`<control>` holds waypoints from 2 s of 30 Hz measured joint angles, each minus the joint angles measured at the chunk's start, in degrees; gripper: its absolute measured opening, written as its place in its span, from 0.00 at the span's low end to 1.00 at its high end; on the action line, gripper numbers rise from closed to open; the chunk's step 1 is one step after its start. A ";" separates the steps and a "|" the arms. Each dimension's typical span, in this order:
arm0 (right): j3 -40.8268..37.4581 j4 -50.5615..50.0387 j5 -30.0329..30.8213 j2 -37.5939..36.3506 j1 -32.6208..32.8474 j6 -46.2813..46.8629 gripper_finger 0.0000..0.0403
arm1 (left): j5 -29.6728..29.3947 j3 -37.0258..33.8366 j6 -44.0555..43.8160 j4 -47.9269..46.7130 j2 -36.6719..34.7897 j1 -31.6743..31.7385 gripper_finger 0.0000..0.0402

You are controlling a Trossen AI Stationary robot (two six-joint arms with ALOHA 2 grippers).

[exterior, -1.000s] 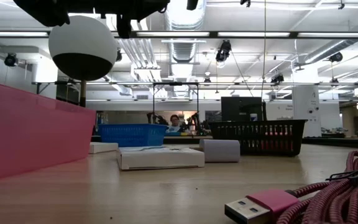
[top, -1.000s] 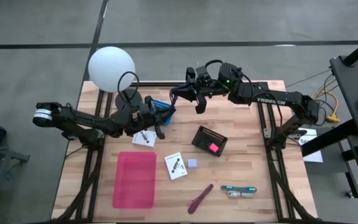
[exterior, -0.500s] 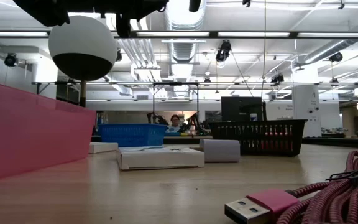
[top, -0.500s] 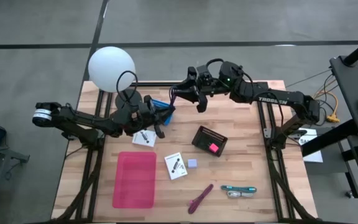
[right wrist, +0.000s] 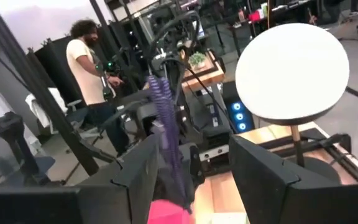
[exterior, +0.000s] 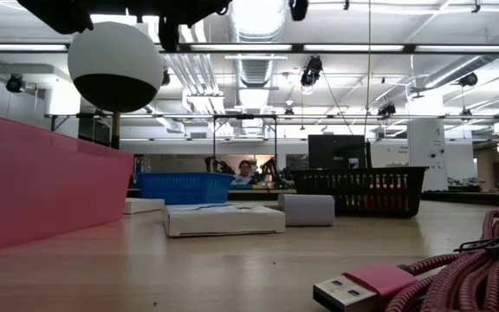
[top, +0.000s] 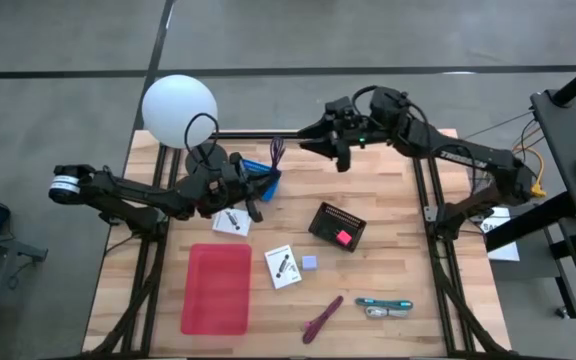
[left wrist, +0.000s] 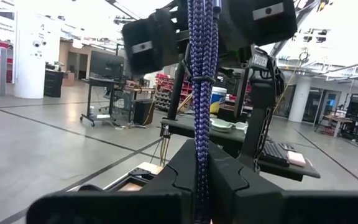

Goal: Pick and place items into bin
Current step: Put the blue charger cable into the pink bin

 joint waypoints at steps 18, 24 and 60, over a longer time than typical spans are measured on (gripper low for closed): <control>0.00 -25.20 0.13 -7.98 -0.04 -11.22 0.42 | 3.30 -0.37 -6.99 -8.57 -6.54 -0.60 0.00; 0.00 -30.22 0.17 -7.89 -0.04 -14.86 0.42 | 6.95 -0.18 -13.87 -17.39 -9.30 -1.70 0.00; -11.07 -40.80 9.31 -7.52 0.00 -21.41 0.37 | 27.73 0.79 -34.46 -66.68 -11.49 -7.52 0.00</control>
